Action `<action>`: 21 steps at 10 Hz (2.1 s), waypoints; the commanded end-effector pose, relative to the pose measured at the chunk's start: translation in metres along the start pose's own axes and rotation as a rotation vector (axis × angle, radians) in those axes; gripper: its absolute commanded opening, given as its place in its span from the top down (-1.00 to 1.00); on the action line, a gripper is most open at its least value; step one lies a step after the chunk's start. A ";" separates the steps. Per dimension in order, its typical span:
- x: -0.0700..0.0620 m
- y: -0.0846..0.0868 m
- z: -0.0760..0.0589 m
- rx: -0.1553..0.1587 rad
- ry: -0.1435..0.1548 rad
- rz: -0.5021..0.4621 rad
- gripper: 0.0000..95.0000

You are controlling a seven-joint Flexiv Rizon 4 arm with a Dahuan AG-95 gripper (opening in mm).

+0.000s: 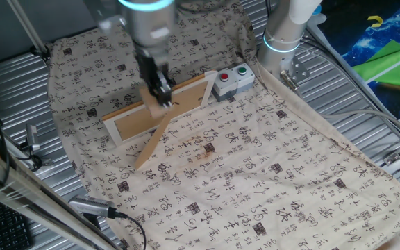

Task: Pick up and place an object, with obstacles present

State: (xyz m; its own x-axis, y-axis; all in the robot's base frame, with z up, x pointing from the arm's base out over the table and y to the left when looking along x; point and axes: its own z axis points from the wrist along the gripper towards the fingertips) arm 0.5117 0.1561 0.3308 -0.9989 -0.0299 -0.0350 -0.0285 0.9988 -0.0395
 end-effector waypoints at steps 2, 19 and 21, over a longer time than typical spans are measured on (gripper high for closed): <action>-0.002 0.034 0.018 -0.016 -0.004 0.013 1.00; -0.024 0.051 0.121 -0.027 -0.019 0.017 1.00; -0.024 0.051 0.121 -0.018 -0.031 -0.019 1.00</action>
State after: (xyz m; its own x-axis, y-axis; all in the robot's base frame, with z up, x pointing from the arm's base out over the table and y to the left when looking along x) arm 0.5384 0.2038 0.2091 -0.9975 -0.0373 -0.0596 -0.0358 0.9990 -0.0250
